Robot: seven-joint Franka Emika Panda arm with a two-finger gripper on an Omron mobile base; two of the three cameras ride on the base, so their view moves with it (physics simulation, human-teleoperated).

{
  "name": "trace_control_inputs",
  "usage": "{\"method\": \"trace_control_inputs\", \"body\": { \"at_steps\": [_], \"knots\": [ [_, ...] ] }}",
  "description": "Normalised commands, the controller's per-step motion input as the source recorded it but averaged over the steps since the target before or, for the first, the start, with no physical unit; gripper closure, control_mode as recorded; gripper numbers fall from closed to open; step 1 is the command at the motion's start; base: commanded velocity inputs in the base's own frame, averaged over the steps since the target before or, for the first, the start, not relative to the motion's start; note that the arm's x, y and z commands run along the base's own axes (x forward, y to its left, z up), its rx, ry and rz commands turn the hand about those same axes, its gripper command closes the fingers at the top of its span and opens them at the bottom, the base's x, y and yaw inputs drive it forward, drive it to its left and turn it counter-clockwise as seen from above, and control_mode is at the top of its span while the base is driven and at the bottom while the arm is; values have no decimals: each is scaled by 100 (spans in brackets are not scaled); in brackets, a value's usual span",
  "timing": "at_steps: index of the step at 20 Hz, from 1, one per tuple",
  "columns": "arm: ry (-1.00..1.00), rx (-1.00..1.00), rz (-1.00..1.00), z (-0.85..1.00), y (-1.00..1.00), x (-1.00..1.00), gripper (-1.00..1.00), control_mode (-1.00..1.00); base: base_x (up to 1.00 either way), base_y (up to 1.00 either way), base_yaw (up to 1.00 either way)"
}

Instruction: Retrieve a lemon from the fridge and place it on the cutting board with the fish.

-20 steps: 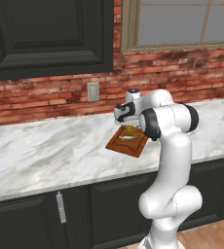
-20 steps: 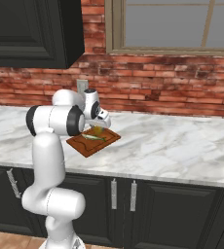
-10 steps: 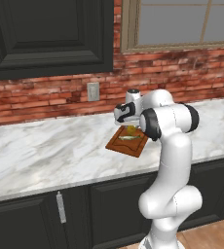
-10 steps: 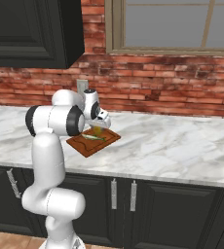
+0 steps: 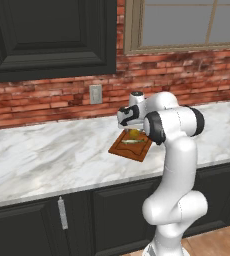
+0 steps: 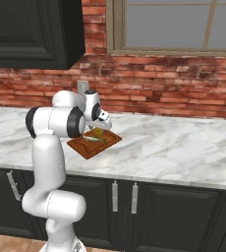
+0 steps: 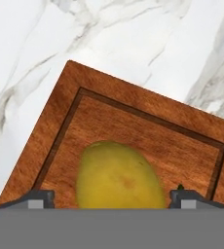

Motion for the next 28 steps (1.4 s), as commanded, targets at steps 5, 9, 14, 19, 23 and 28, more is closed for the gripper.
{"method": "trace_control_inputs", "body": {
  "at_steps": [5,9,14,19,23,28],
  "knots": [
    [0,0,0,11,0,-7,-100,-100,0,0,0],
    [0,0,0,41,-6,-38,-100,-100,0,0,0],
    [0,0,-1,51,-5,-74,-100,-100,0,0,0],
    [0,2,0,52,-1,-100,-100,-100,0,0,0],
    [-1,3,2,59,-1,-100,-100,-100,0,0,0],
    [0,0,15,92,1,-100,-100,-100,0,0,0]
  ]
}}
